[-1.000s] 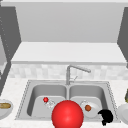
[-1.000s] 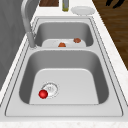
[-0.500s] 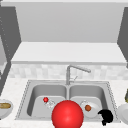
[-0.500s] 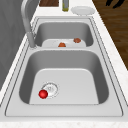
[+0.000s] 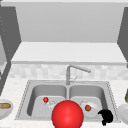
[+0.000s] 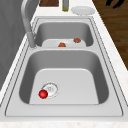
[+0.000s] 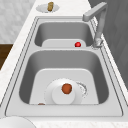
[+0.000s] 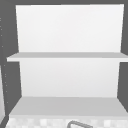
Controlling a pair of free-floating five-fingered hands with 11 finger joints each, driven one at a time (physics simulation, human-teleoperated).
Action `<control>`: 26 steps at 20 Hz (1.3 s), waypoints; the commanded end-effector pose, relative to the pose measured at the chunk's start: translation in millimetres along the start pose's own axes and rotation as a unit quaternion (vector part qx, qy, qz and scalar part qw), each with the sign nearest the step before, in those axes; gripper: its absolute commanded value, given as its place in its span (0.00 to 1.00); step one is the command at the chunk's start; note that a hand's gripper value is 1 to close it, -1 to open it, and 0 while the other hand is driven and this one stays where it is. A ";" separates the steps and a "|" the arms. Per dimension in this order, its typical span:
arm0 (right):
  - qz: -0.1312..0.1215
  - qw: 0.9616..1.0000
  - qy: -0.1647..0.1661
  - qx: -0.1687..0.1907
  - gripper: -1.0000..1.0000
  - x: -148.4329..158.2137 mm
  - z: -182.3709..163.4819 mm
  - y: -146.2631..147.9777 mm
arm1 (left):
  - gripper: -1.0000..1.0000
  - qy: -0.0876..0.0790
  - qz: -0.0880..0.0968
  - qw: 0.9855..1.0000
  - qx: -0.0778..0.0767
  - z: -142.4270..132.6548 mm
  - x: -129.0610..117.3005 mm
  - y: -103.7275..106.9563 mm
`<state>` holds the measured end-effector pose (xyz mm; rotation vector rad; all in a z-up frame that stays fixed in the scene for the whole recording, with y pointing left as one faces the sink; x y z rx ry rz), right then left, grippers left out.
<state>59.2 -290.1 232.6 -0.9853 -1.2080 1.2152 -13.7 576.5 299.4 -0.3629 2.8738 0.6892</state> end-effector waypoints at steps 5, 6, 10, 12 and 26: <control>0.000 1.000 0.000 0.000 0.50 0.0 0.0 0.0 | 0.00 0.009 0.025 0.997 -0.078 6.6 -22.8 1.3; 0.000 1.000 0.000 0.000 0.50 0.0 0.0 0.0 | 0.00 0.008 0.026 0.996 -0.081 7.4 -25.7 1.3; 0.000 1.000 0.000 0.000 0.50 0.0 0.0 0.0 | 0.00 0.005 0.028 0.995 -0.092 10.8 -37.3 1.5; 0.000 1.000 0.000 0.000 0.50 0.0 0.0 0.0 | 0.00 0.004 0.028 0.995 -0.098 12.1 -44.0 0.5; 0.000 1.000 0.000 0.000 0.50 0.0 0.0 0.0 | 0.00 -0.010 0.030 0.991 -0.133 24.2 -101.4 -15.1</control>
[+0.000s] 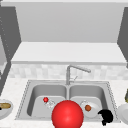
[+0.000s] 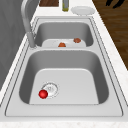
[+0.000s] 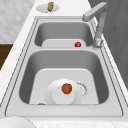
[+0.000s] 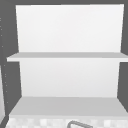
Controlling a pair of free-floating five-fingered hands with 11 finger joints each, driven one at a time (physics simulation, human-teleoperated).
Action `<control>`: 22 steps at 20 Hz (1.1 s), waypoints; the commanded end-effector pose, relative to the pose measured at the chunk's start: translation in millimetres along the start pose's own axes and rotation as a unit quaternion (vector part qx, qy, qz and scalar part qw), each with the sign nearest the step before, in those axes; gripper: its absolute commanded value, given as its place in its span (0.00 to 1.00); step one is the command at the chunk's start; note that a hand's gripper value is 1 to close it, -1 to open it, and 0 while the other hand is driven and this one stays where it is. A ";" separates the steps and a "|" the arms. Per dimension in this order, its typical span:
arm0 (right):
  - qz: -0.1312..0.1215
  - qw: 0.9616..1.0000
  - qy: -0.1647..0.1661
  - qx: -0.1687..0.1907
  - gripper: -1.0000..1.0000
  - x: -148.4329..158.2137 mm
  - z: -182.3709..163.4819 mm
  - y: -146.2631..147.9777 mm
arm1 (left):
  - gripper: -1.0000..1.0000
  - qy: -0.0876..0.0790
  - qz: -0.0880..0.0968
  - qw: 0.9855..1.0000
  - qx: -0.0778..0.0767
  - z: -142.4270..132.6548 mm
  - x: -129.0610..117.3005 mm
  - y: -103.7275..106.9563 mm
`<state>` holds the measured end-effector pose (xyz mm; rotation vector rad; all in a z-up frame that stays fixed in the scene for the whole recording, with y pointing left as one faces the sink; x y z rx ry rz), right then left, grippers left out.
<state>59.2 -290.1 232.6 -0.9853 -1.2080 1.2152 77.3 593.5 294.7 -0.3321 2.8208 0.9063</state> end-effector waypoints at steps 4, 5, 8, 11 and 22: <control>0.000 1.000 0.000 0.000 0.50 0.0 0.0 0.0 | 0.00 -0.007 0.014 0.997 -0.070 5.2 -24.8 -8.4; 0.000 1.000 0.000 0.000 0.50 0.0 0.0 0.0 | 0.00 -0.009 0.014 0.997 -0.071 6.2 -27.7 -9.6; 0.000 1.000 0.000 0.000 0.50 0.0 0.0 0.0 | 0.00 -0.011 0.014 0.997 -0.076 8.7 -37.3 -13.1; 0.000 1.000 0.000 0.000 0.50 0.0 0.0 0.0 | 0.00 -0.013 0.013 0.997 -0.080 11.5 -46.8 -16.9; 0.000 1.000 0.000 0.000 0.50 0.0 0.0 0.0 | 0.00 -0.004 -0.001 0.996 -0.093 17.3 -17.7 -27.0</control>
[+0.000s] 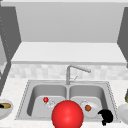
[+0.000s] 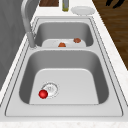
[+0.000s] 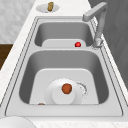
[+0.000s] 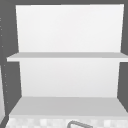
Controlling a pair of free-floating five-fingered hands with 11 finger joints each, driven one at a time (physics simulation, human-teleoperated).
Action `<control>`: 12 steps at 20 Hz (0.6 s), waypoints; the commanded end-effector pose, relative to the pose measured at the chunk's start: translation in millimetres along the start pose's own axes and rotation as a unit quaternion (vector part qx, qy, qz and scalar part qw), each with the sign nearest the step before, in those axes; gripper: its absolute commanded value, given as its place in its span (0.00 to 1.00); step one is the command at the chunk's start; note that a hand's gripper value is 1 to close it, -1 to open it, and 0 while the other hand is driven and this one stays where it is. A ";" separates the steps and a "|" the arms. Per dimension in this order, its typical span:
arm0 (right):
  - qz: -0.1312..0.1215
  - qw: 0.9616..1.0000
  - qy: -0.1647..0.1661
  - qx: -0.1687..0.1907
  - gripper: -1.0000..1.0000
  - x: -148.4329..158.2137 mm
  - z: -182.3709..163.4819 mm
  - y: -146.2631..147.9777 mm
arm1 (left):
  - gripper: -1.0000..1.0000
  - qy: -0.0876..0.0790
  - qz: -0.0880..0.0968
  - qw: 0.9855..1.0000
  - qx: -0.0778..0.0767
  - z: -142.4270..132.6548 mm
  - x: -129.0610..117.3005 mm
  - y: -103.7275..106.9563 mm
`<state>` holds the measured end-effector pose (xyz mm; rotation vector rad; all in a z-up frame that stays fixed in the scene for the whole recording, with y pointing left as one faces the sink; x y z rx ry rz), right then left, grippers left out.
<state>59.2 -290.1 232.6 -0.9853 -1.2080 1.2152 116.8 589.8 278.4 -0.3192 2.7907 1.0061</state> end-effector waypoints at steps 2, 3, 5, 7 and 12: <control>0.000 1.000 0.000 0.000 0.50 0.0 0.0 0.0 | 0.00 0.000 -0.007 1.000 -0.030 1.0 29.2 -5.2; 0.000 1.000 0.000 0.000 0.50 0.0 0.0 0.0 | 0.00 -0.002 -0.001 1.000 -0.018 3.6 34.5 -6.4; 0.000 1.000 0.000 0.000 0.50 0.0 0.0 0.0 | 0.00 -0.003 0.001 1.000 -0.014 3.8 33.1 -8.7; 0.000 1.000 0.000 0.000 0.50 0.0 0.0 0.0 | 0.00 0.001 -0.001 1.000 -0.003 3.6 28.7 -6.6; 0.000 1.000 0.000 0.000 0.50 0.0 0.0 0.0 | 0.00 0.007 -0.003 0.999 -0.031 2.8 35.3 -6.6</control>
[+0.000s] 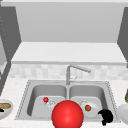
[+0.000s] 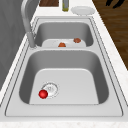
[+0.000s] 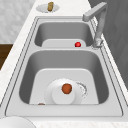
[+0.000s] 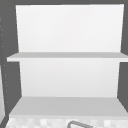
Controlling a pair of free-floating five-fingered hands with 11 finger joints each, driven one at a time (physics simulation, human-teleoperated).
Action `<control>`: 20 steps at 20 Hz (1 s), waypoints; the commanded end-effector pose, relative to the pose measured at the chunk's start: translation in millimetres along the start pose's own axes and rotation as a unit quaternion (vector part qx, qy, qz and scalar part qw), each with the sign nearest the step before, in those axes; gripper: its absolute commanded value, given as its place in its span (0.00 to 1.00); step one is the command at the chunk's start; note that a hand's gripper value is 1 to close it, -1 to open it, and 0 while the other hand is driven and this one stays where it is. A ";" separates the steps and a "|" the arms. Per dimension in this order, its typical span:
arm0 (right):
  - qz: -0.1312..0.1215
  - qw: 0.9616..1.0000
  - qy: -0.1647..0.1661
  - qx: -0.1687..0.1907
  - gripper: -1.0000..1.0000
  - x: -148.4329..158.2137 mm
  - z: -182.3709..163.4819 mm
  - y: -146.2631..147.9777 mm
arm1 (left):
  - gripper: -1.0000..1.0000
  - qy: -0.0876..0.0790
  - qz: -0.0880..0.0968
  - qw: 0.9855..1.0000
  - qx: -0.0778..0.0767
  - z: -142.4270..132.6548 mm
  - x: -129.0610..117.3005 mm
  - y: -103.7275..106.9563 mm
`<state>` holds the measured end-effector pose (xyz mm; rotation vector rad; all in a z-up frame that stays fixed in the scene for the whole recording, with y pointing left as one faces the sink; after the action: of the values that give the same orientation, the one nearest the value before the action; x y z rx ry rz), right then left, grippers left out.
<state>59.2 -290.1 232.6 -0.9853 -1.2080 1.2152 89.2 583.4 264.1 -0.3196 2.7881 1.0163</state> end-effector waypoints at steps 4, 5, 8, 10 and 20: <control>0.000 1.000 0.000 0.000 0.50 0.0 0.0 0.0 | 0.00 0.003 0.022 0.997 -0.067 -2.4 4.8 -1.7; 0.000 1.000 0.000 0.000 0.50 0.0 0.0 0.0 | 0.00 0.003 0.024 0.997 -0.069 -2.6 5.0 -1.9; 0.000 1.000 0.000 0.000 0.50 0.0 0.0 0.0 | 0.00 0.001 0.024 0.997 -0.074 -2.6 5.2 -2.1; 0.000 1.000 0.000 0.000 0.50 0.0 0.0 0.0 | 0.00 0.001 0.025 0.997 -0.077 -2.4 5.3 -2.1; 0.000 1.000 0.000 0.000 0.50 0.0 0.0 0.0 | 0.00 -0.001 0.027 0.996 -0.089 -0.9 5.7 -2.0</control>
<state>59.2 -290.1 232.6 -0.9853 -1.2080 1.2152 84.1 580.6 262.2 -0.3041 2.7704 1.0958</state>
